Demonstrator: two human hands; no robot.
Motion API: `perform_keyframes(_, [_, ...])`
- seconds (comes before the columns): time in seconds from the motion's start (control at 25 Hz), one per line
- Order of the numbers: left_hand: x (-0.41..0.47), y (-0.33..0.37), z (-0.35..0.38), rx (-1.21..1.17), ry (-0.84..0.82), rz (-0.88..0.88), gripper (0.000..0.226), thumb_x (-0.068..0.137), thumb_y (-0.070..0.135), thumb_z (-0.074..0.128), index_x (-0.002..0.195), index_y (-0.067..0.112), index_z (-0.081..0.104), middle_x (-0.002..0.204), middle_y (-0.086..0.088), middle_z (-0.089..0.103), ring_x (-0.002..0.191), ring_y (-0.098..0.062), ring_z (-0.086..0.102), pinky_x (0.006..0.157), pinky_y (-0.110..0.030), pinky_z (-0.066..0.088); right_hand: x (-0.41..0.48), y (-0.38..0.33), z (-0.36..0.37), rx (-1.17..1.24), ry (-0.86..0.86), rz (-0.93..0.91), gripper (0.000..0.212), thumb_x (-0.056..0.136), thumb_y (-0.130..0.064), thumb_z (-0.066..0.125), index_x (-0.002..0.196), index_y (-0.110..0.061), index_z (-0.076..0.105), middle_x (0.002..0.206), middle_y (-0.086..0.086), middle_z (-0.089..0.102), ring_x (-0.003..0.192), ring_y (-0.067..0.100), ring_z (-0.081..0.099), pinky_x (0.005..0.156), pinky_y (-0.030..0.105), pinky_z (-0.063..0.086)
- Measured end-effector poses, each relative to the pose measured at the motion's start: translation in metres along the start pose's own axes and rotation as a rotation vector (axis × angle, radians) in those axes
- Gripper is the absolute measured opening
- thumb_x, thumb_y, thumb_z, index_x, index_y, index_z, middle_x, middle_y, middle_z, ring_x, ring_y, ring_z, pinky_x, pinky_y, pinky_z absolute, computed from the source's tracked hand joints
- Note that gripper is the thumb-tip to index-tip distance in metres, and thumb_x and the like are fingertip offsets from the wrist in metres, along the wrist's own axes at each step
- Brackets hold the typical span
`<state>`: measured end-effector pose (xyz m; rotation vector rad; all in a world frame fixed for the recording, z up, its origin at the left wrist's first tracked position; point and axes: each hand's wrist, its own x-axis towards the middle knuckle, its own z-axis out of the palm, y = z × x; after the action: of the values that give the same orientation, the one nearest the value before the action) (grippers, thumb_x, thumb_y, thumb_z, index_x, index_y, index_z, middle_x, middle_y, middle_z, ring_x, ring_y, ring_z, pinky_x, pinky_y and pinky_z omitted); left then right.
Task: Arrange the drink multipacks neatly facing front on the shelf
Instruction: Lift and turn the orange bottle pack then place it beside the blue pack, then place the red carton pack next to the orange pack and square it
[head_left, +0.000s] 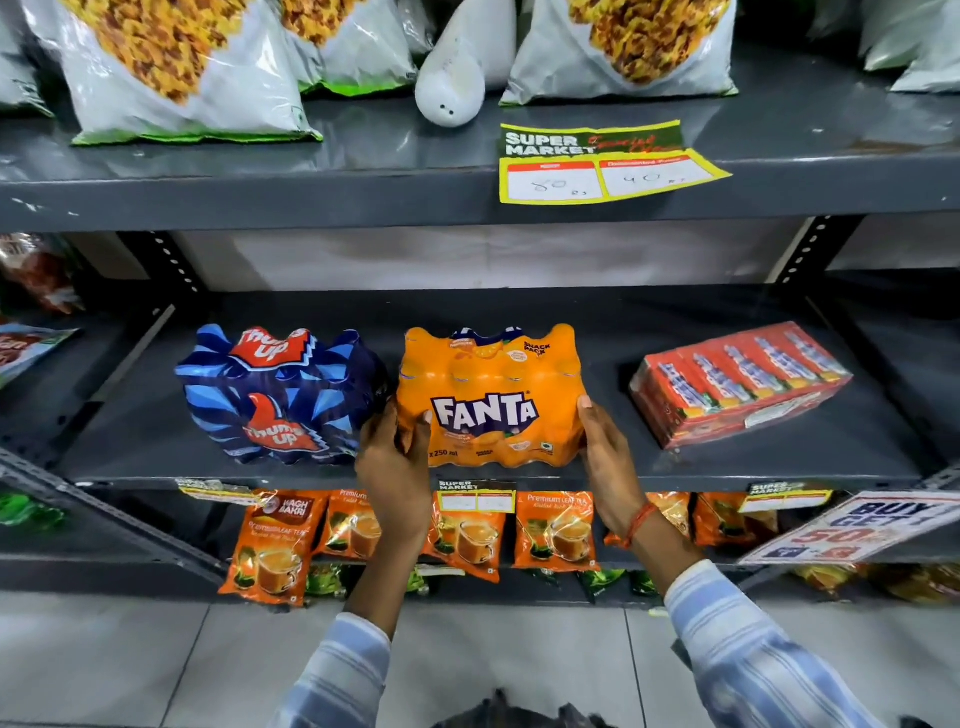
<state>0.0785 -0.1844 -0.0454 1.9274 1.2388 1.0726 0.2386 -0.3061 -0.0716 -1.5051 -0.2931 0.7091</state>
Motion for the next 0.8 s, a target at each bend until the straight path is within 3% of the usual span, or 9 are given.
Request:
perform_keyframes(0.16, [-0.023, 0.036, 0.026, 0.166, 0.038, 0.102, 0.076, 0.087, 0.041, 0.056, 0.145, 0.008, 0.019, 0.151, -0.025, 0.022, 0.139, -0.039, 0.022, 0.109, -0.049, 0.031, 0.000, -0.011, -0.008, -0.108, 0.029, -0.036, 0.054, 0.090, -0.052, 0.042, 0.136, -0.023, 0.043, 0.142, 0.004, 0.047, 0.128, 0.021, 0.046, 0.104, 0.034, 0.038])
perform_keyframes(0.28, [-0.034, 0.072, 0.054, 0.210, -0.044, 0.232, 0.081, 0.090, 0.050, 0.045, 0.147, 0.008, 0.006, 0.157, -0.022, 0.005, 0.145, -0.033, 0.002, 0.118, -0.045, 0.011, 0.003, -0.029, -0.018, -0.304, 0.106, -0.236, 0.049, 0.093, -0.042, 0.045, 0.137, -0.021, 0.040, 0.145, 0.005, 0.041, 0.134, 0.019, 0.038, 0.109, 0.035, 0.033])
perform_keyframes(0.44, [-0.057, 0.118, 0.106, 0.253, -0.119, 0.341, 0.078, 0.091, 0.048, 0.040, 0.146, 0.005, 0.006, 0.157, -0.022, 0.005, 0.146, -0.032, 0.001, 0.119, -0.040, 0.006, 0.019, -0.060, -0.071, -0.576, 0.147, -0.457, 0.045, 0.093, -0.028, 0.048, 0.135, -0.012, 0.041, 0.135, 0.015, 0.044, 0.124, 0.027, 0.043, 0.104, 0.035, 0.036])
perform_keyframes(0.6, [-0.091, 0.154, 0.165, 0.218, -0.252, 0.445, 0.074, 0.090, 0.041, 0.043, 0.145, 0.002, 0.013, 0.156, -0.020, 0.015, 0.146, -0.030, 0.008, 0.119, -0.037, 0.009, 0.040, -0.073, -0.153, -0.766, 0.196, -0.518, 0.043, 0.092, -0.017, 0.049, 0.132, -0.005, 0.042, 0.132, 0.022, 0.045, 0.122, 0.034, 0.043, 0.100, 0.034, 0.032])
perform_keyframes(0.68, [-0.102, 0.162, 0.199, 0.193, -0.380, 0.281, 0.076, 0.089, 0.039, 0.050, 0.144, -0.002, 0.016, 0.153, -0.023, 0.020, 0.143, -0.034, 0.018, 0.119, -0.040, 0.017, 0.056, -0.073, -0.205, -0.830, 0.257, -0.489, 0.045, 0.088, -0.011, 0.053, 0.129, 0.004, 0.044, 0.129, 0.029, 0.046, 0.122, 0.041, 0.041, 0.102, 0.035, 0.028])
perform_keyframes(0.8, [-0.098, 0.161, 0.231, 0.108, -0.485, -0.183, 0.065, 0.089, 0.036, 0.055, 0.131, -0.009, 0.034, 0.136, -0.032, 0.044, 0.127, -0.042, 0.042, 0.104, -0.043, 0.037, 0.085, -0.070, -0.268, -0.858, 0.337, -0.297, 0.046, 0.086, -0.013, 0.056, 0.125, 0.008, 0.045, 0.126, 0.034, 0.047, 0.121, 0.045, 0.040, 0.106, 0.043, 0.030])
